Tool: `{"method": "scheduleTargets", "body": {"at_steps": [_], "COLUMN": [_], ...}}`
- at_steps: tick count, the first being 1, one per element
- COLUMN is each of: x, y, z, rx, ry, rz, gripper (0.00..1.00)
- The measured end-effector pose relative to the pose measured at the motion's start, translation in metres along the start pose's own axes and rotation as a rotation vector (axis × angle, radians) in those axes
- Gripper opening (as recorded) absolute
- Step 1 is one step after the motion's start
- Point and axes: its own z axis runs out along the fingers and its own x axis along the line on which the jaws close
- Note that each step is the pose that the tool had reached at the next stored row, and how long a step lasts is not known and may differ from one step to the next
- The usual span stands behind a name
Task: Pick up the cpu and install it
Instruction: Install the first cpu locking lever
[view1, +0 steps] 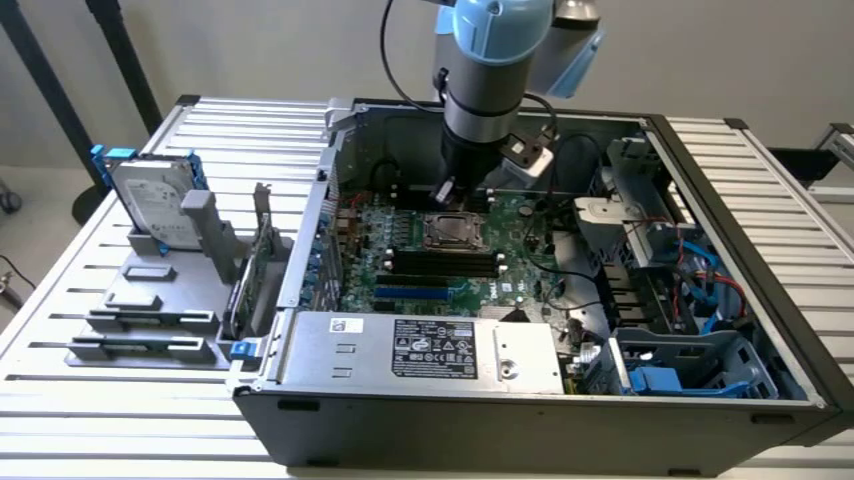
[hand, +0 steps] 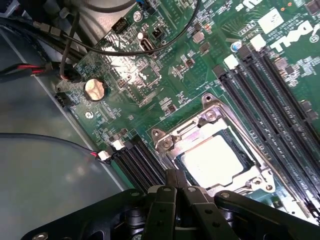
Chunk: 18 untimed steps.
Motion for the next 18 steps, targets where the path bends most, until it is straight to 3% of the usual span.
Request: {"method": "scheduleTargets", "body": {"at_steps": [8, 18], "x": [-0.012, -0.037], "y": [0.001, -0.0046], "z": [-0.0168, -0.034], "rx": [0.0064, 0.0075], "ry": [0.0022, 0.0033], "rz": [0.002, 0.002], "gripper": [0.11, 0.11]}}
